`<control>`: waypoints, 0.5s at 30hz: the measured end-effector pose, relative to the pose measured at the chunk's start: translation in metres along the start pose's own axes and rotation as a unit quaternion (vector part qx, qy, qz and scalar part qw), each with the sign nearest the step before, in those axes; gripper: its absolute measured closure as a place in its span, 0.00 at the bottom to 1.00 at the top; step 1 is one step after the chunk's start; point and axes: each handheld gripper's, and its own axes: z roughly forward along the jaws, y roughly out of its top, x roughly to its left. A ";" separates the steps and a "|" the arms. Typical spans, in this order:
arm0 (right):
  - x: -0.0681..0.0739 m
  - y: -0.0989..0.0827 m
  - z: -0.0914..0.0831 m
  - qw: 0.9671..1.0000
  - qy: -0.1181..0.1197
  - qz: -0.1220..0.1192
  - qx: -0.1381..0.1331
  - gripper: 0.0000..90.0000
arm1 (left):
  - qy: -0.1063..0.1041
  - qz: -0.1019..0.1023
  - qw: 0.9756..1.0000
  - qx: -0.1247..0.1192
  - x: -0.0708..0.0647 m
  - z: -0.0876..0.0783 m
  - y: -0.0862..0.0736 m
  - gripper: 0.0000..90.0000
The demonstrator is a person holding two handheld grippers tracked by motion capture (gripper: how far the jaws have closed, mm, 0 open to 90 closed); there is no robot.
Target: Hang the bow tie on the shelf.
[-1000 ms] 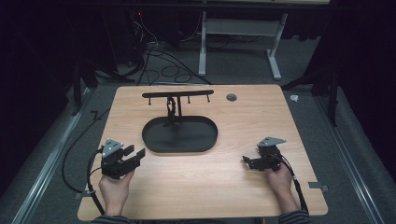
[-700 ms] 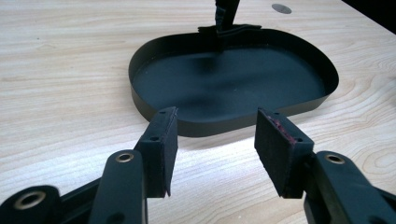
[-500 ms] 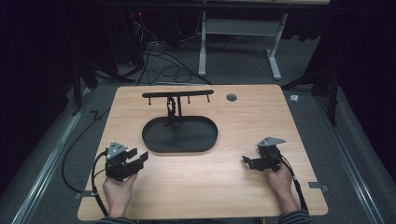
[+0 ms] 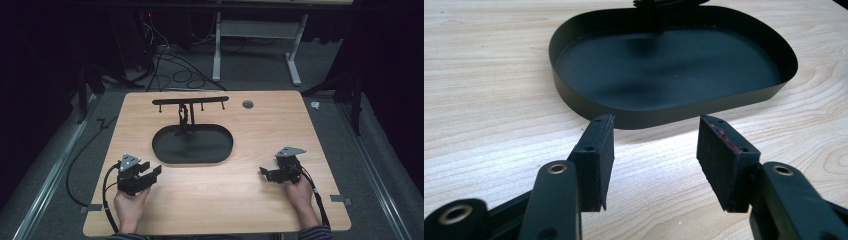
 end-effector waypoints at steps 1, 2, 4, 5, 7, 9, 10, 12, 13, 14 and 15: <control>0.000 0.000 0.000 1.000 0.000 0.000 0.000 0.16 | -0.001 0.001 1.000 0.001 0.000 0.001 0.000 0.55; 0.000 0.000 0.000 1.000 0.000 0.000 0.000 0.16 | -0.001 0.000 1.000 0.000 0.000 0.002 -0.001 0.55; 0.000 0.000 0.000 1.000 0.000 0.000 0.000 0.16 | -0.002 -0.001 1.000 0.002 0.000 0.003 -0.001 0.55; 0.000 0.000 0.000 1.000 0.000 0.000 0.000 0.16 | -0.002 0.000 1.000 0.003 0.000 0.004 -0.002 0.55; 0.000 0.000 0.000 1.000 0.000 0.000 0.000 0.16 | -0.002 0.001 1.000 0.006 -0.001 0.005 -0.002 0.55; 0.000 0.000 0.000 1.000 0.000 0.000 0.000 0.16 | -0.002 0.000 1.000 0.007 -0.002 0.006 -0.003 0.55; 0.000 0.000 0.000 1.000 0.000 0.000 0.000 0.16 | -0.003 0.000 1.000 0.008 -0.002 0.007 -0.004 0.55; 0.000 0.000 0.000 1.000 0.000 0.000 0.000 0.16 | -0.002 -0.001 1.000 0.009 -0.002 0.009 -0.005 0.55; 0.000 0.000 0.000 1.000 0.000 0.000 0.000 0.16 | -0.004 -0.001 1.000 0.011 -0.002 0.010 -0.005 0.55; 0.000 0.000 0.000 1.000 0.000 0.000 0.000 0.16 | -0.003 -0.001 1.000 0.012 -0.002 0.011 -0.006 0.55; 0.000 0.000 0.000 1.000 0.000 0.000 0.000 0.16 | -0.004 -0.003 1.000 0.013 -0.002 0.012 -0.006 0.55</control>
